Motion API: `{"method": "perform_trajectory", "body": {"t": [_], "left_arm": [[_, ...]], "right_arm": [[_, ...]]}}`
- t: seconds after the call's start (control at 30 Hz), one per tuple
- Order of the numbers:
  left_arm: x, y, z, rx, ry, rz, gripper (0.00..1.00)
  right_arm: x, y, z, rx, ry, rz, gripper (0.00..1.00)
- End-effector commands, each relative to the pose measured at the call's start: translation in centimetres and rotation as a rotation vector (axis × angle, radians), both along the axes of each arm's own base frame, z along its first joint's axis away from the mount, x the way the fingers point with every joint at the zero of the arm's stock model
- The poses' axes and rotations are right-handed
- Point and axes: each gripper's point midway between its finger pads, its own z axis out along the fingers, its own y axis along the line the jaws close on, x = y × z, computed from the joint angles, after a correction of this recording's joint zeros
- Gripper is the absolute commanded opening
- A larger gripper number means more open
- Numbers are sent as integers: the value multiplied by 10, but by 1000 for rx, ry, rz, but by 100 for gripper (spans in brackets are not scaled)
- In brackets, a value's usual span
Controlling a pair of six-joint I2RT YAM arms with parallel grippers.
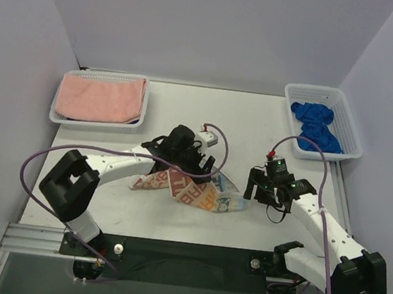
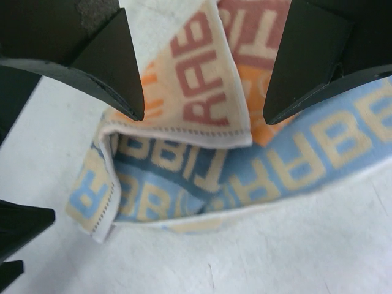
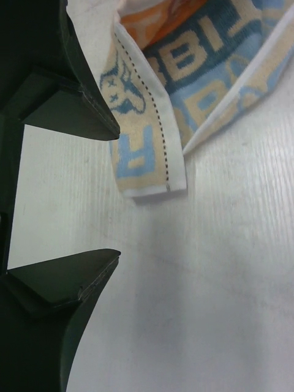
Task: Fold and stack the towels
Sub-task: Flatten out the crumpled towel
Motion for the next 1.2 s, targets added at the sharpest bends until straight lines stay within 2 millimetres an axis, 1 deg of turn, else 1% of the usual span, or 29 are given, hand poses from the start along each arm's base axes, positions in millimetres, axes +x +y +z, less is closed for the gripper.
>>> {"method": "perform_trajectory", "body": {"t": [0.0,0.03,0.07,0.2,0.33,0.37,0.5,0.6,0.67,0.83,0.87,1.0,1.07,1.13,1.17], "left_arm": [[18,-8,-5,85,-54,-101,90],[21,-10,-5,88,-50,-108,90],[24,-12,-10,109,-53,-131,90],[25,-13,-21,147,-54,-182,89],[20,-13,-30,136,-42,-263,89],[15,-16,-32,118,-22,-293,89],[9,-18,-38,104,4,-346,89],[12,-19,-41,108,6,-341,88],[15,-21,-43,107,-1,-335,85],[18,-28,-39,83,-15,-331,79],[16,-31,-36,69,-14,-342,75],[10,-34,-30,39,-2,-360,66],[8,-35,-28,28,5,-359,63],[6,-35,-26,18,10,-358,58],[6,-36,-25,13,8,-359,53]], "right_arm": [[-6,-13,-3,18,29,-99,74],[-7,-14,-3,29,32,-105,75],[-7,-18,-6,32,38,-128,75],[-10,-19,-9,53,48,-137,75],[-13,-18,-14,68,63,-134,74],[-13,-18,-14,74,64,-136,74],[-15,-18,-17,76,73,-131,74],[-16,-18,-18,79,74,-127,74],[-16,-17,-19,85,78,-124,74],[-18,-14,-24,99,93,-121,74],[-17,-14,-26,104,89,-118,74],[-16,-10,-32,125,89,-118,73],[-12,-8,-33,138,88,-120,72],[-9,-7,-36,142,94,-124,72],[-9,-6,-38,148,99,-127,72]]}}
